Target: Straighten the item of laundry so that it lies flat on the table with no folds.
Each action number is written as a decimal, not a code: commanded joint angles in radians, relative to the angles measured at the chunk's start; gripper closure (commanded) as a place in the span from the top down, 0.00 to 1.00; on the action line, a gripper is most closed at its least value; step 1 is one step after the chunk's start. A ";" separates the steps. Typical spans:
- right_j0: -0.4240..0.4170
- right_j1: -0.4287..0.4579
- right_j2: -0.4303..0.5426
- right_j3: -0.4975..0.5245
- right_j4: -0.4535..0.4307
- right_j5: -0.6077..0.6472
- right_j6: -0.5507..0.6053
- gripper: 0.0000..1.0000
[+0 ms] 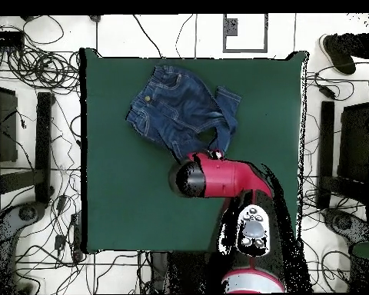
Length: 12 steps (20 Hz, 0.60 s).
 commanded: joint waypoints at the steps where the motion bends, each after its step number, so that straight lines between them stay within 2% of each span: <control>1: -0.066 -0.011 0.123 0.160 -0.060 -0.116 0.086 0.00; 3: -0.124 -0.044 0.187 0.192 -0.063 -0.140 0.065 0.00; 5: -0.171 -0.077 0.245 0.207 -0.047 -0.089 0.028 0.00; 8: -0.200 -0.094 0.284 0.213 -0.065 -0.052 -0.013 0.00; 12: -0.186 -0.096 0.282 0.195 -0.091 -0.033 -0.012 0.00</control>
